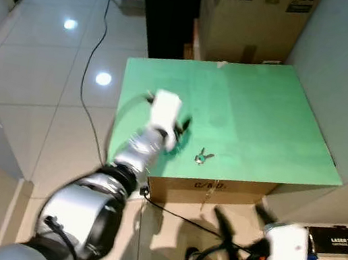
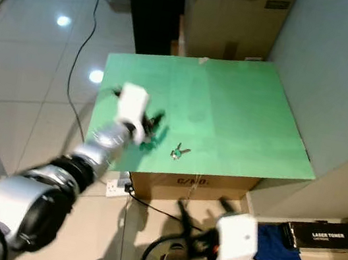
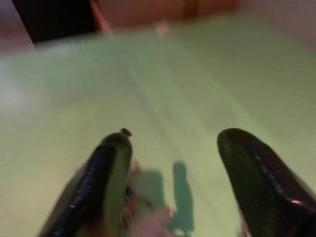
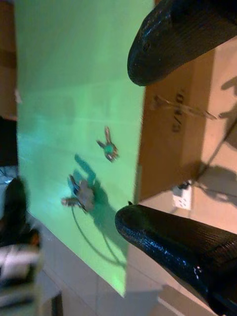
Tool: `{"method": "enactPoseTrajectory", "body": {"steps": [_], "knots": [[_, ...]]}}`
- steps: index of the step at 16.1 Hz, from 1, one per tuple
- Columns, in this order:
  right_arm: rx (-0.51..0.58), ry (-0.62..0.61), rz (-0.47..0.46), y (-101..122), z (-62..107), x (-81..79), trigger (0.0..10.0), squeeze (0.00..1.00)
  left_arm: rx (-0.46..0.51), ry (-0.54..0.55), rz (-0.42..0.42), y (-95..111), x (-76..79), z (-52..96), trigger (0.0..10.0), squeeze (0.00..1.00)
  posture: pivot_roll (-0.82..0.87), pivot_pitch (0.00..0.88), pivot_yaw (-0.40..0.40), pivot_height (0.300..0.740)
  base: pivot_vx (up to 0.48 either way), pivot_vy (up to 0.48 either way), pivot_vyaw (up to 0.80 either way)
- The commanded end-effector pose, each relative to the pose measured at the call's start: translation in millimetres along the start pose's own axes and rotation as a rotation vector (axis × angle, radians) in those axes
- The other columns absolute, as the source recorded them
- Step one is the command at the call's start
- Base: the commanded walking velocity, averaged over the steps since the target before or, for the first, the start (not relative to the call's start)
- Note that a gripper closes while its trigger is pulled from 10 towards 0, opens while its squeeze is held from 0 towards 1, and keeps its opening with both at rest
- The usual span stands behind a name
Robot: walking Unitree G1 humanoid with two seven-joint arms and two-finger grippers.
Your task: Hang keys on a hook
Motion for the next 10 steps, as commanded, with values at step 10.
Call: {"method": "enactPoseTrajectory", "body": {"steps": [10], "knots": [[0.091,-0.200,0.054,4,-30.2,48.6,10.0,0.98,0.242,0.063,-0.004,1,-77.9,67.6,10.0,1.00,-0.22,0.000,0.074,0.740,0.000,0.000,0.00]]}}
Point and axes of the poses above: a point about 5 cm out from each wrist's last joint towards the gripper, its own z axis pointing back from the gripper into the wrist, its own y axis along the axis of the wrist's last joint, x = y × z, the point moved 5 cm from there along -z, pointing out of the wrist towards the gripper, and after that the axes turned 11 degrees about z, right-handed, at the moved point
